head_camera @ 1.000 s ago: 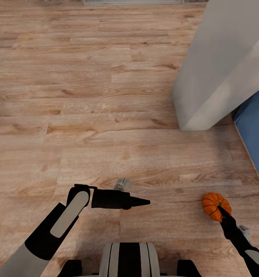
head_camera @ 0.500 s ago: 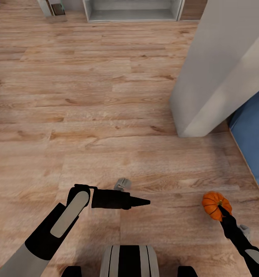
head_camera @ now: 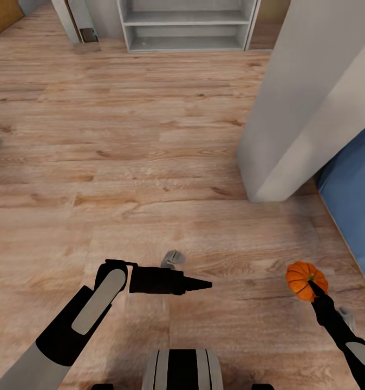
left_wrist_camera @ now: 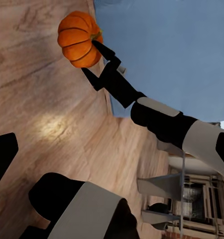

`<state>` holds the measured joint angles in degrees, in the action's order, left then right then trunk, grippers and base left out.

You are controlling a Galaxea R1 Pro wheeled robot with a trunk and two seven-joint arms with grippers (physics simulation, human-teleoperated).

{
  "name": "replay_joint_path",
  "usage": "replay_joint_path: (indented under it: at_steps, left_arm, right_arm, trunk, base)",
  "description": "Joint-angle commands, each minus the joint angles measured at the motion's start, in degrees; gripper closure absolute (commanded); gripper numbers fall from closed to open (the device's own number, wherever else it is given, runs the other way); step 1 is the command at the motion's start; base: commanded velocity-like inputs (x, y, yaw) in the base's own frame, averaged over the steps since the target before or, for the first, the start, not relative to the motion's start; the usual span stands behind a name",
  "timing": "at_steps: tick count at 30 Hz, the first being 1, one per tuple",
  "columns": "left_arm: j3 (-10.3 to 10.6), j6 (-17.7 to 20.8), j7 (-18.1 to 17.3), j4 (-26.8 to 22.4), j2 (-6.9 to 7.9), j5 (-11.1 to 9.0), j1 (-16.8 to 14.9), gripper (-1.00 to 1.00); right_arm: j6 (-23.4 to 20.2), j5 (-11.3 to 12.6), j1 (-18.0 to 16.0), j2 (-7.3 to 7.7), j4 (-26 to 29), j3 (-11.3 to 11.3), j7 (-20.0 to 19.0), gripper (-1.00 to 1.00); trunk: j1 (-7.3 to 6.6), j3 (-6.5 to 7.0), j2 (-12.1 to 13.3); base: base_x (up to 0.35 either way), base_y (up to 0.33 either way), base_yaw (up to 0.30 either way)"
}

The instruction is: Place each of the two pumpkins and all three candles from the living room inside a cabinet in the living room (use any cabinet), then make sure every cabinet is closed, and position the cauldron so it is next to a table in the living room.

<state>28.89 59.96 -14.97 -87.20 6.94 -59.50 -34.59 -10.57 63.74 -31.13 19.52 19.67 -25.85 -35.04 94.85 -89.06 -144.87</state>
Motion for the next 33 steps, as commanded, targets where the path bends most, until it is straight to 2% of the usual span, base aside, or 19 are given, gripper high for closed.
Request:
replay_joint_path:
  at_steps: [1,19,27,33]
  left_arm:
    - [0.0,0.0,-0.6,0.0,0.02,0.6,0.0,-1.00]
    - [0.0,0.0,-0.6,0.0,0.03,0.6,0.0,-1.00]
    - [-0.2,0.0,-0.8,0.0,0.22,0.5,0.0,-1.00]
    - [-0.5,0.0,-0.7,0.2,0.28,0.2,0.0,-1.00]
  right_arm:
    - [-0.6,0.5,0.0,0.00,0.0,-0.2,0.0,1.00]
    - [-0.3,0.4,0.0,-0.17,0.1,-0.1,-0.7,1.00]
    - [-0.4,0.4,0.0,-0.18,0.1,-0.1,-0.8,1.00]
    - [-0.4,0.4,0.0,-0.18,0.1,-0.1,-0.8,1.00]
  trunk:
    - [-0.03,0.20,0.0]
    - [-0.49,4.19,0.2]
    - [-0.49,4.19,0.2]
    - [-0.65,5.51,0.3]
  base:
    - [0.000,0.000,0.000]
    - [0.000,0.000,0.000]
    - [0.000,0.000,0.000]
    - [-0.003,0.000,0.000]
